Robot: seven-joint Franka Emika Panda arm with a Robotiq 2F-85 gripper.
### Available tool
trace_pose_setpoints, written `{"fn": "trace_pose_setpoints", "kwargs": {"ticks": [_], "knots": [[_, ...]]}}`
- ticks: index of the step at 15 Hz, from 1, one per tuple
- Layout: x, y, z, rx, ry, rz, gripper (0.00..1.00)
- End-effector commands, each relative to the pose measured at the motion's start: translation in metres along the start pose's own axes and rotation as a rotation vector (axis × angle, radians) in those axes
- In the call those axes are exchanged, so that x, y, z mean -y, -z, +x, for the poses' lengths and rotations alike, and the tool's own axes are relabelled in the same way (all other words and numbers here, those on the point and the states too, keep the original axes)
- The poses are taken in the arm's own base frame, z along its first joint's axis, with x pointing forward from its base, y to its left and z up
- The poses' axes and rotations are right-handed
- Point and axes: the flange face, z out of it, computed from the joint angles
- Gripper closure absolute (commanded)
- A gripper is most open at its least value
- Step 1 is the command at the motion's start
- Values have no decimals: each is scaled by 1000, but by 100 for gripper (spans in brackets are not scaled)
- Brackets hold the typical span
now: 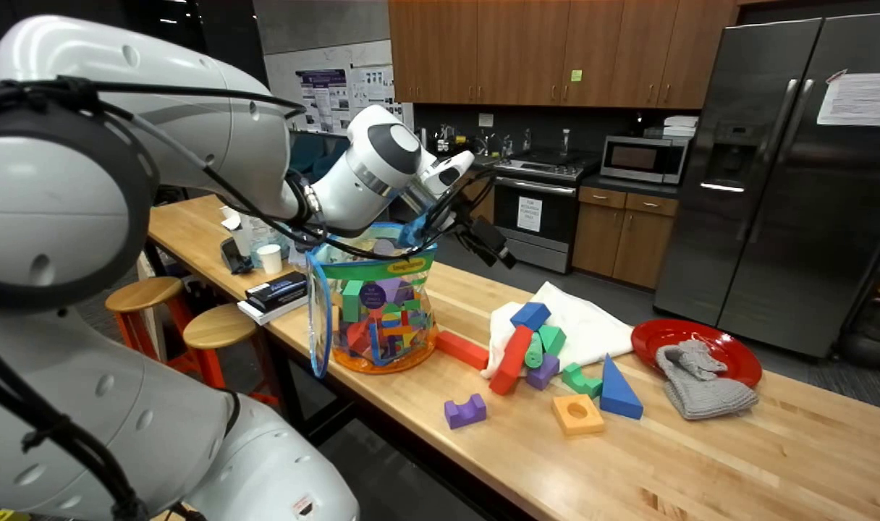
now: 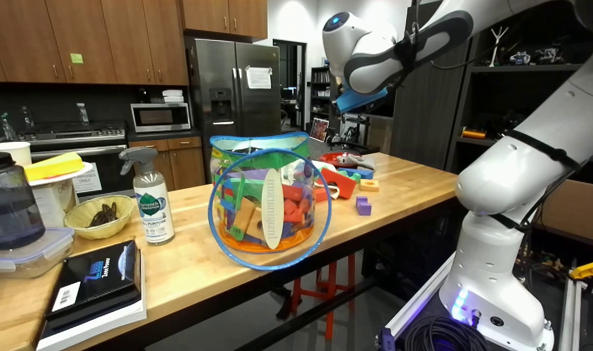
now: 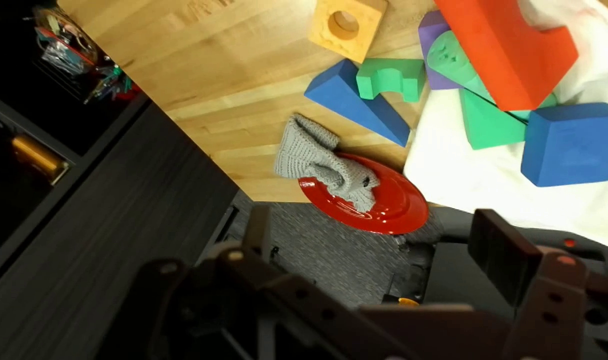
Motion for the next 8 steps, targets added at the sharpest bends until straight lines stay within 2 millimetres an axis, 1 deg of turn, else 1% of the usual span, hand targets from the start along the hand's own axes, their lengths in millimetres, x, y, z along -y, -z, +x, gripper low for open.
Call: {"fn": "trace_pose_setpoints", "kwargs": {"ticks": [1,2,8], "knots": [[5,4,3,25,-50,-19,0],[3,2,-2,10,-23,-10,0],[6,2,-1,15,-38,-14,0]]}}
